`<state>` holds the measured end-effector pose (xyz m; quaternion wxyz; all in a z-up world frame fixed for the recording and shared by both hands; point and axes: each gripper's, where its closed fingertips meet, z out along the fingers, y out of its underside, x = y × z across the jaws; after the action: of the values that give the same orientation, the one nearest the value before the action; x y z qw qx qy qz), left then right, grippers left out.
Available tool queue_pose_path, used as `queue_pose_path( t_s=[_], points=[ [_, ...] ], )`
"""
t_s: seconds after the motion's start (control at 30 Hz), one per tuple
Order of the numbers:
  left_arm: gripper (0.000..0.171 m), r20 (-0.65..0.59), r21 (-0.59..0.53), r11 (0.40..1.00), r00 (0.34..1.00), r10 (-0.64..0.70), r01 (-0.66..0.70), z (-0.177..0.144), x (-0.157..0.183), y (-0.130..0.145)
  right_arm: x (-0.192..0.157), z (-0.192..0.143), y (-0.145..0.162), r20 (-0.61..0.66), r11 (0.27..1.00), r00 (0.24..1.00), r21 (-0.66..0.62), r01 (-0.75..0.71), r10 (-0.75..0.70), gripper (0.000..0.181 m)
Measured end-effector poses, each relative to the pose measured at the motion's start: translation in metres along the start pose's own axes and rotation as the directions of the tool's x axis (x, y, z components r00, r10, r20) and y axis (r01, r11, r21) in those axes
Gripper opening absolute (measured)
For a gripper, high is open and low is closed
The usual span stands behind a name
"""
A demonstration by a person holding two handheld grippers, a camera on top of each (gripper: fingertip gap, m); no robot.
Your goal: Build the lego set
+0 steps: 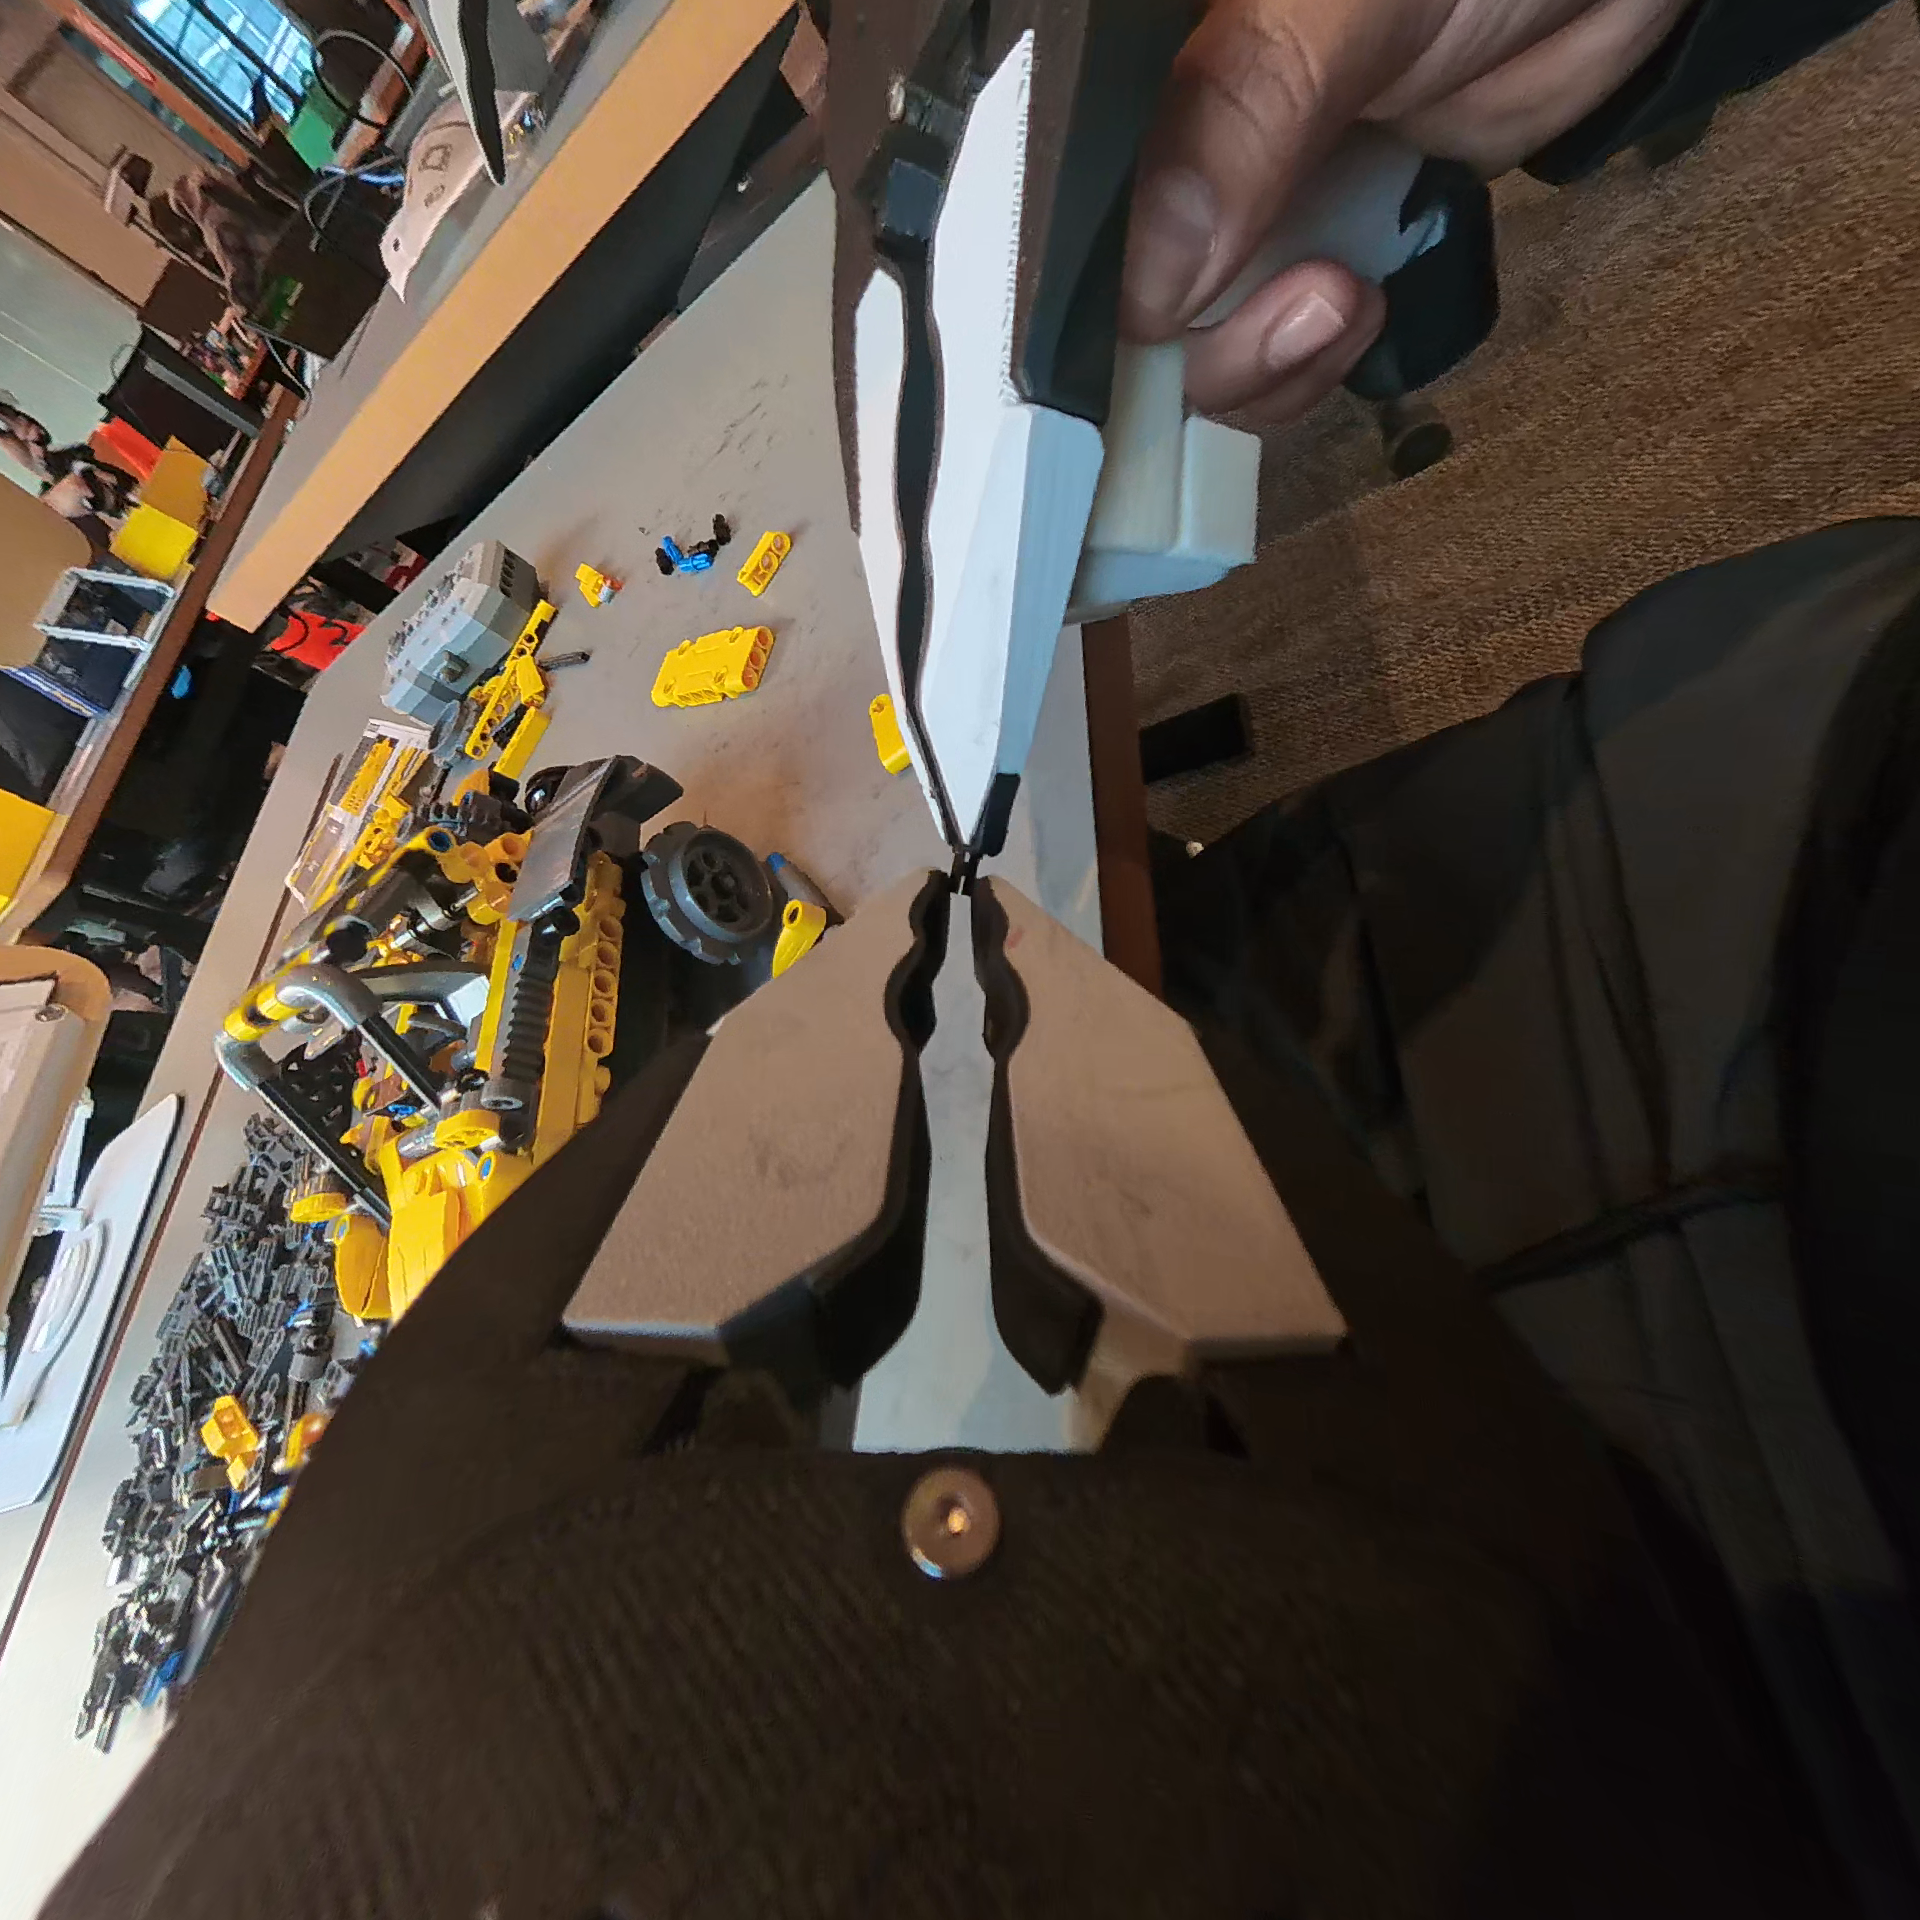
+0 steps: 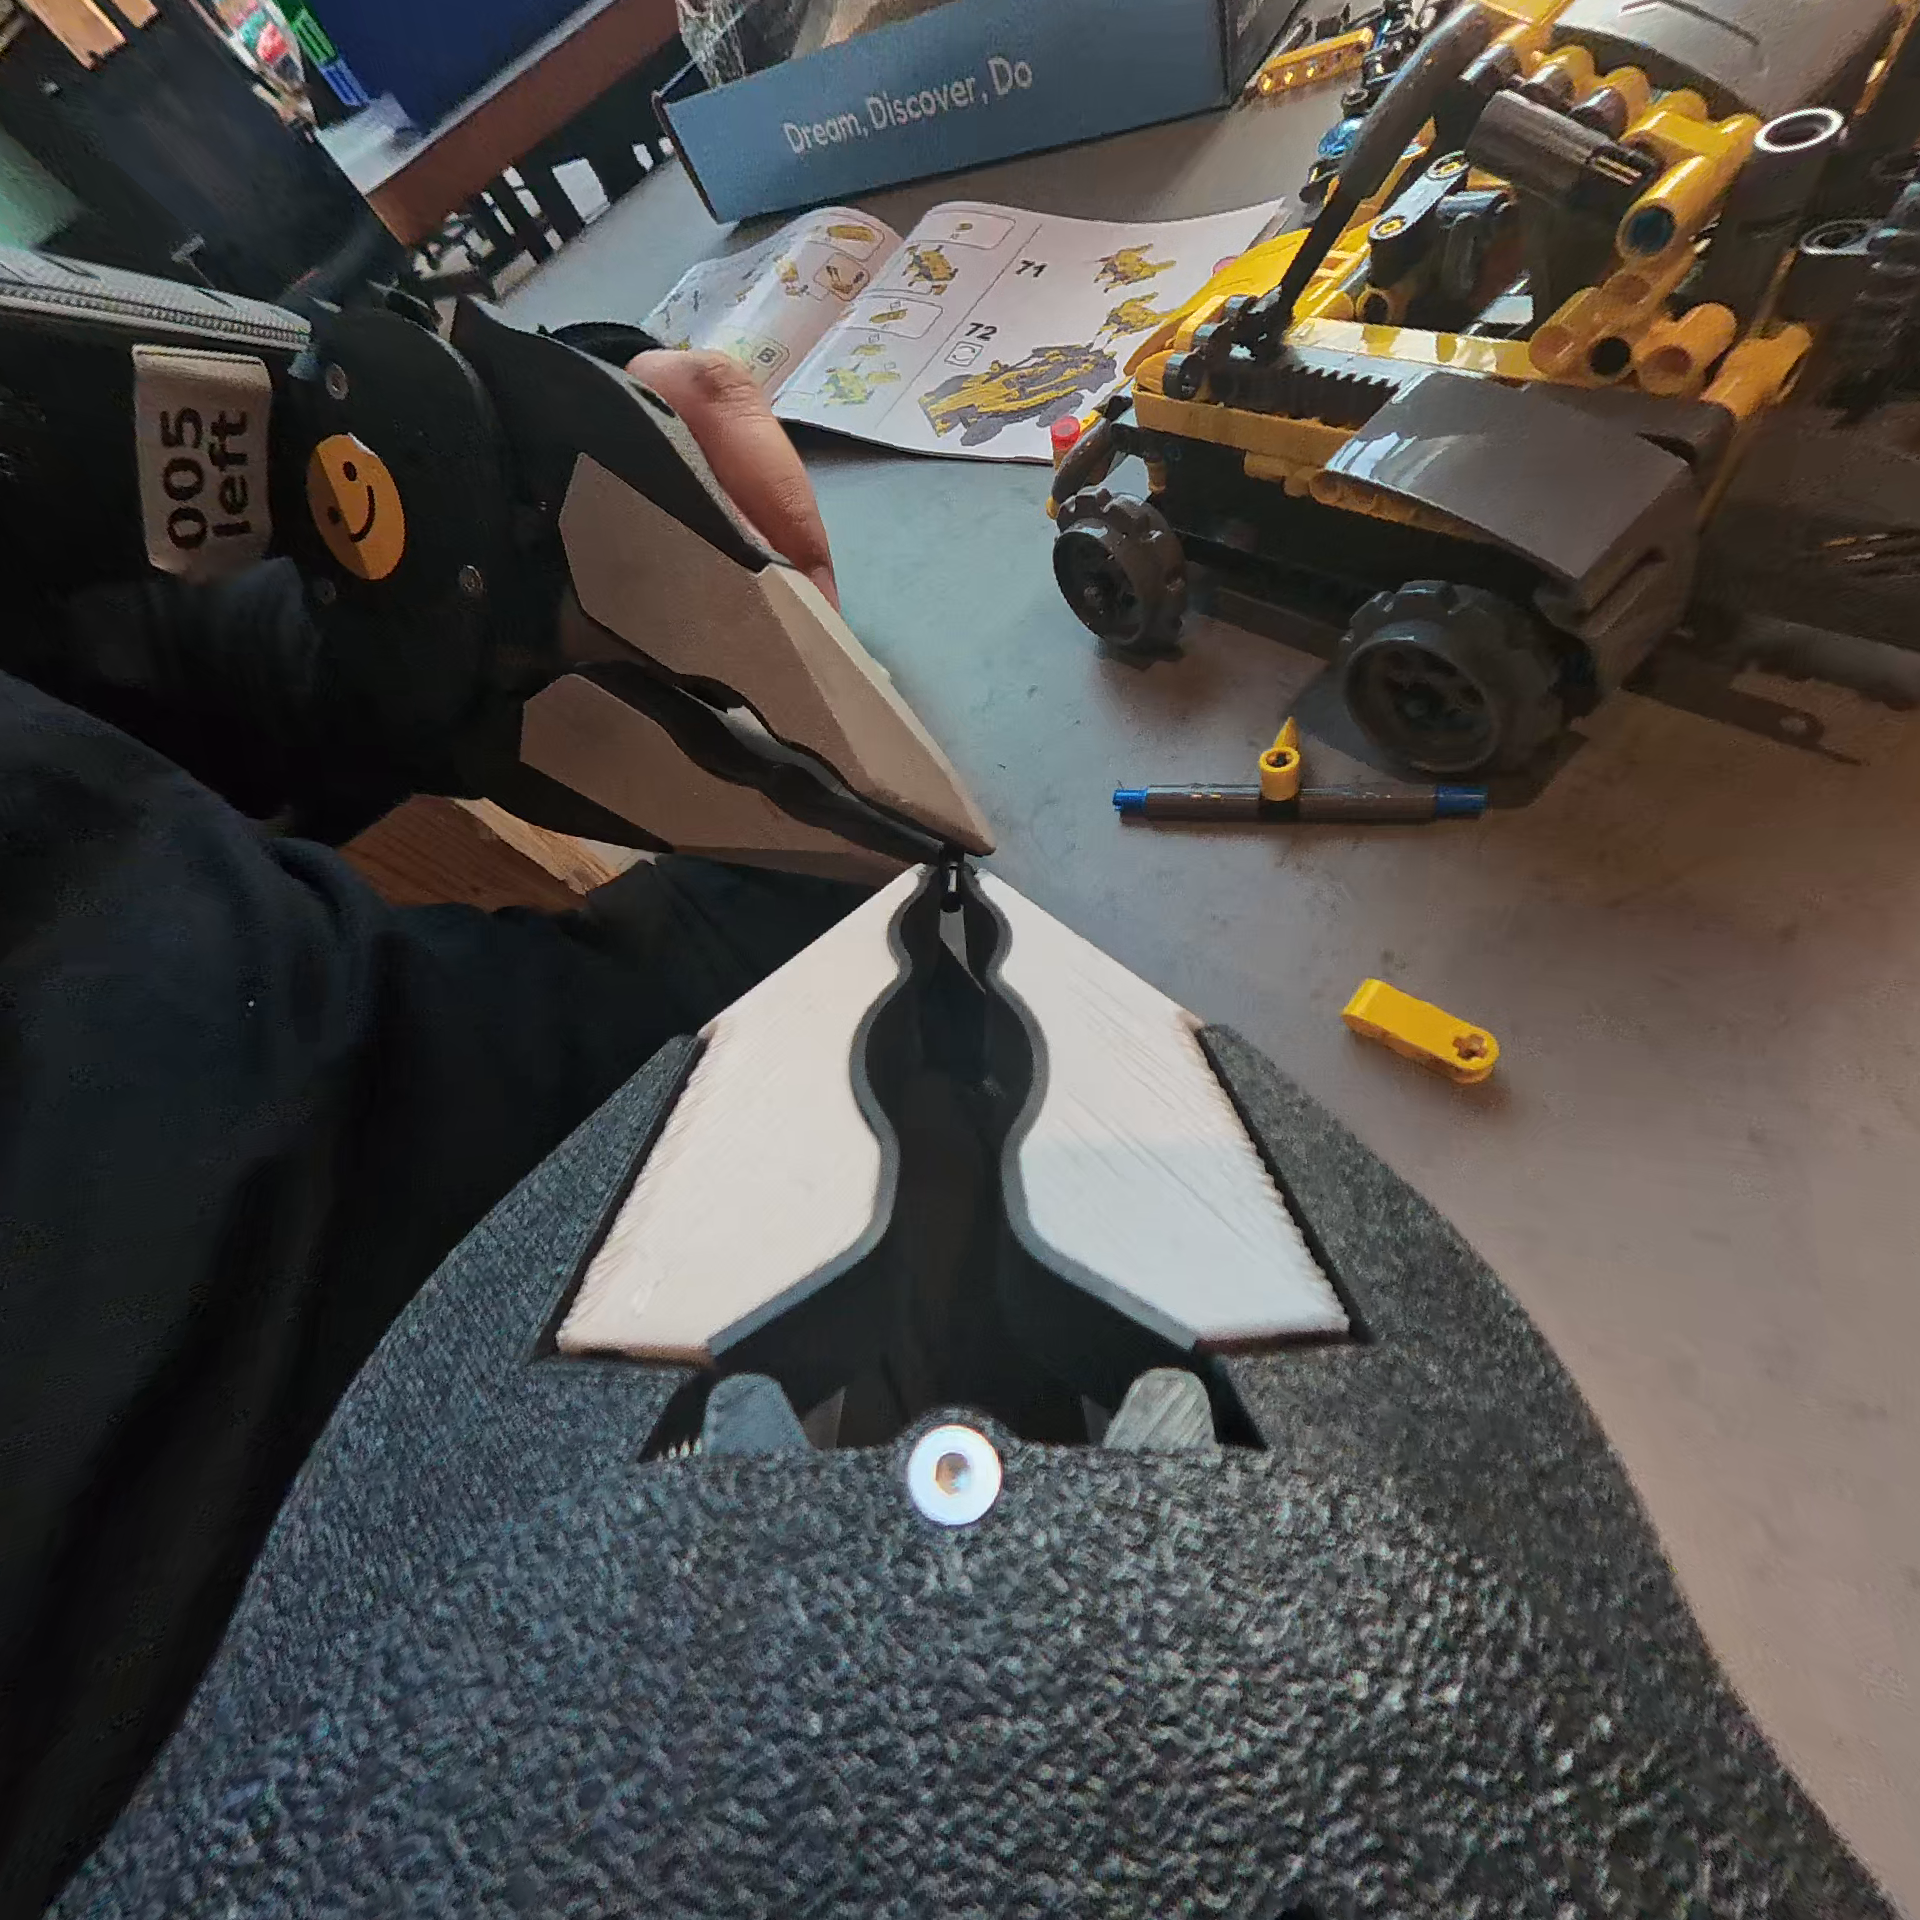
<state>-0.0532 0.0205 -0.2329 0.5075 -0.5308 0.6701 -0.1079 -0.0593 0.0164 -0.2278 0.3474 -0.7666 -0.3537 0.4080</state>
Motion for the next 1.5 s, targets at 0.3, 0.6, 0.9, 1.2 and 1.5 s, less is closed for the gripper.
queue_pose_path(
  t_s=[0.3,0.6,0.9,1.2,1.5],
  points=[
    [0.000,-0.019,-0.035,0.996,0.996,-0.087,0.086,-0.001,-0.002,0.003,0.001,0.002,-0.002,-0.002,0.999,1.000,0.036,-0.031,0.031,0.004],
    [0.000,-0.067,0.013,0.980,0.978,-0.195,0.197,0.005,-0.006,-0.008,0.005,-0.010,-0.009,-0.042,0.996,0.998,0.081,-0.034,0.037,0.004],
    [0.016,-0.180,-0.158,0.908,0.893,-0.414,0.389,0.039,-0.004,-0.008,0.061,-0.062,0.019,-0.354,0.999,0.935,0.033,-0.010,0.021,0.004],
    [0.032,-0.191,-0.273,0.863,0.855,-0.481,0.425,0.067,-0.002,-0.004,0.067,-0.055,0.021,-0.392,0.995,0.916,0.016,0.096,-0.082,0.004],
    [0.013,-0.222,-0.303,0.850,0.836,-0.503,0.431,0.069,0.005,-0.011,0.073,-0.063,0.022,-0.438,0.985,0.885,-0.007,0.174,-0.159,0.004]
  ],
)
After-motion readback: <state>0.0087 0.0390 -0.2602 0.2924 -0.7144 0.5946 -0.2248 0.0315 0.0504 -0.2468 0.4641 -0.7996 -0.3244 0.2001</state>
